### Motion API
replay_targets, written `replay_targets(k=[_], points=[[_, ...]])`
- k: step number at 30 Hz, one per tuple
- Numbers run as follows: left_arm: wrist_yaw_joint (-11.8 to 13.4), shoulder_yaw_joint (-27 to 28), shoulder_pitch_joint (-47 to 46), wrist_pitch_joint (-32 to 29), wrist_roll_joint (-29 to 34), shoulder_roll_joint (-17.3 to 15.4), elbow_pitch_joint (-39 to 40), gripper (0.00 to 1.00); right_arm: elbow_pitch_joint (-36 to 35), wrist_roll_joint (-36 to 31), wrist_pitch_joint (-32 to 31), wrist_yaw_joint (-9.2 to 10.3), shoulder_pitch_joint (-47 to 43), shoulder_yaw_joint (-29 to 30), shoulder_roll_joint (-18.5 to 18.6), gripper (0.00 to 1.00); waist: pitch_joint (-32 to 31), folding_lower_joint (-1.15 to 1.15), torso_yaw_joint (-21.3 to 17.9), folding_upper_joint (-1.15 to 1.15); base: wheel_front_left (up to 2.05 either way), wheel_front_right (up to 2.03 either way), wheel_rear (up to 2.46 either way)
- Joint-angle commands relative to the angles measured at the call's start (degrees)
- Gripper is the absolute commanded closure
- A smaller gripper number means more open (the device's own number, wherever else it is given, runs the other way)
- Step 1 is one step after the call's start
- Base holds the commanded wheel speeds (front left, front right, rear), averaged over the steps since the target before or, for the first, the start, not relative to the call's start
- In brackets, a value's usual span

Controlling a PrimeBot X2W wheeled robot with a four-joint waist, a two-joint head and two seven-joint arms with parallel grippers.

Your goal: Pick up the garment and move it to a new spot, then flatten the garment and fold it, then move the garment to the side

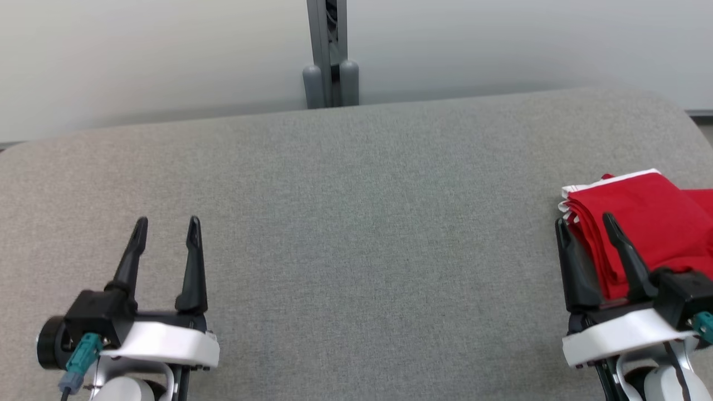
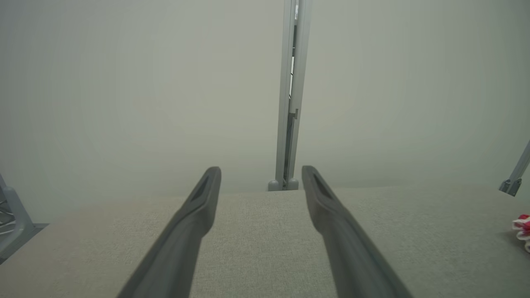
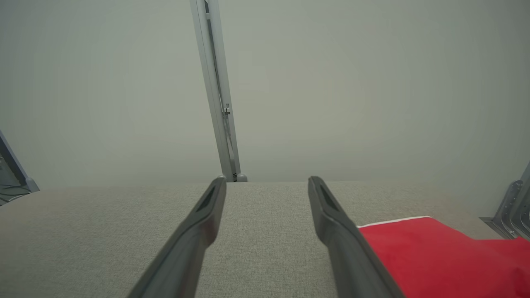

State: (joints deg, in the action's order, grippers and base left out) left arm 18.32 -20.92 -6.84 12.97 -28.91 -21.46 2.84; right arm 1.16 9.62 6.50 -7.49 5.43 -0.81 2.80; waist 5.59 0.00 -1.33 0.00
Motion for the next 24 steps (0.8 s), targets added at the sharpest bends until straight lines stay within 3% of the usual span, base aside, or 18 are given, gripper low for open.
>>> replay_targets(k=[1, 10, 24], points=[[0.3, 0.2, 0.8, 0.2, -0.4, -0.2, -0.2, 0.00, 0.2, 0.0, 0.2, -0.01, -0.9, 0.1, 0.2, 0.00, -1.5, 0.00, 0.6, 0.00, 0.00, 0.00, 0.00], [1.1, 0.1, 6.5, -0.4, -2.0, -0.7, -1.5, 0.00, -1.3, 1.3, -1.2, -0.01, -7.0, 2.8, 0.2, 0.00, -5.8, 0.00, 1.6, 0.00, 0.00, 0.00, 0.00], [0.5, 0.1, 7.3, -1.1, -3.3, -1.4, -2.2, 0.00, -2.8, 2.4, -1.8, -0.01, -9.1, 3.1, 0.2, 0.00, -6.6, 0.00, 1.7, 0.00, 0.00, 0.00, 0.00]])
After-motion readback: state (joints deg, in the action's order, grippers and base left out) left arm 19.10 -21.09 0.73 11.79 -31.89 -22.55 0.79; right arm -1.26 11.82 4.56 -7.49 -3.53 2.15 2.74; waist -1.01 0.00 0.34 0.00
